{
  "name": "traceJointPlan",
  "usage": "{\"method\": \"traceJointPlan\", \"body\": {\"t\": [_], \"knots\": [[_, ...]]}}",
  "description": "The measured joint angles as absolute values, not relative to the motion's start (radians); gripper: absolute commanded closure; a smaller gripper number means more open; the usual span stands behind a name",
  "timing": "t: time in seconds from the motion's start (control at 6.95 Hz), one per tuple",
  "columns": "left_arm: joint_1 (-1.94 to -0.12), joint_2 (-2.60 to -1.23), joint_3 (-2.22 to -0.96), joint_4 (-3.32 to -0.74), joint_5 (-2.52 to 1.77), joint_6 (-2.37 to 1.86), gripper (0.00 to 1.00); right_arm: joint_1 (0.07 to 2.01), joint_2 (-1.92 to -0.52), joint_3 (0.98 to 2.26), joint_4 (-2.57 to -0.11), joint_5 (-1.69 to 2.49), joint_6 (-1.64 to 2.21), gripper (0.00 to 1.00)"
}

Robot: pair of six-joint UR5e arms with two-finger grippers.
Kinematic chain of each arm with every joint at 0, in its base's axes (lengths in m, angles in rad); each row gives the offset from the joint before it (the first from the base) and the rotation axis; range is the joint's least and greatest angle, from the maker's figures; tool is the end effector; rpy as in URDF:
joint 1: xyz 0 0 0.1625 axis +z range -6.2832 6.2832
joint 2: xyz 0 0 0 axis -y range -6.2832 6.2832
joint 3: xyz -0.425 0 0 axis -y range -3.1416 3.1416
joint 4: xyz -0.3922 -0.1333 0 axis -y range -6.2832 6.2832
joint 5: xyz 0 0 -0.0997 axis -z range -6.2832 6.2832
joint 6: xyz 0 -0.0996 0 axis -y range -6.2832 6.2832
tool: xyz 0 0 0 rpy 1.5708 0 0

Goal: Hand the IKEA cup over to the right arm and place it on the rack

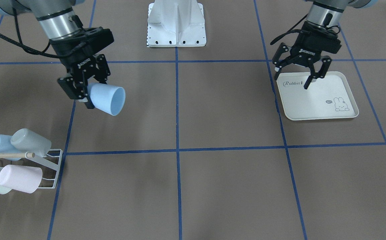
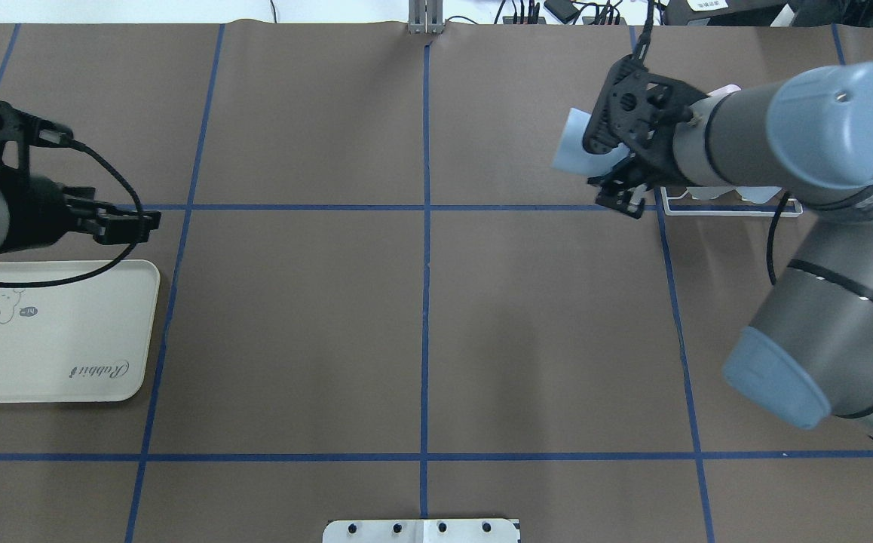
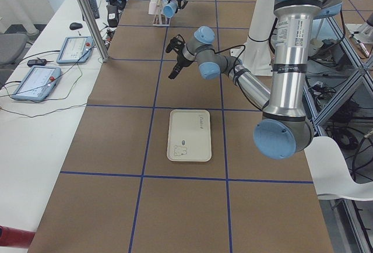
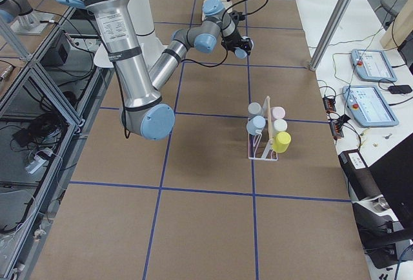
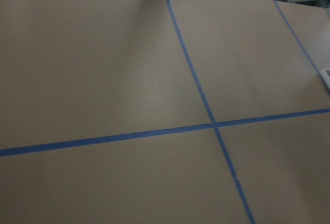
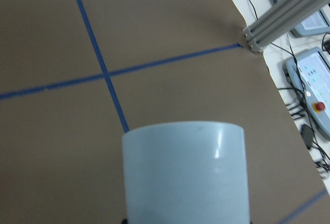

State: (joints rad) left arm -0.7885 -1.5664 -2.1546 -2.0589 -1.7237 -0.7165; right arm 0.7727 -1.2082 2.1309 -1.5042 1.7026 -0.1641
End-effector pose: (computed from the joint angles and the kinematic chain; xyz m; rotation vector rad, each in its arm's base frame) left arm 0.2409 -0.4100 0.3329 0.6863 0.8273 0.1409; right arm -0.2918 -0.4524 0.2181 0.9391 -0.4407 -0.9437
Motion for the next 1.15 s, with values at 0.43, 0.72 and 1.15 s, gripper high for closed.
{"method": "traceJointPlan", "body": {"t": [0.43, 0.72, 1.15], "knots": [[-0.973, -1.479, -2.140, -2.060, -1.831, -0.423, 0.00, 0.957, -1.315, 2.274, -1.854, 1.662, -0.647, 0.93], [-1.115, -1.450, -2.101, -2.062, -1.960, -0.235, 0.00, 1.026, -1.456, 2.283, -1.881, 1.497, -0.932, 0.97], [-1.190, -1.446, -2.073, -2.063, -2.047, -0.151, 0.00, 1.012, -1.528, 2.170, -1.875, 1.234, -1.034, 0.96]]}}
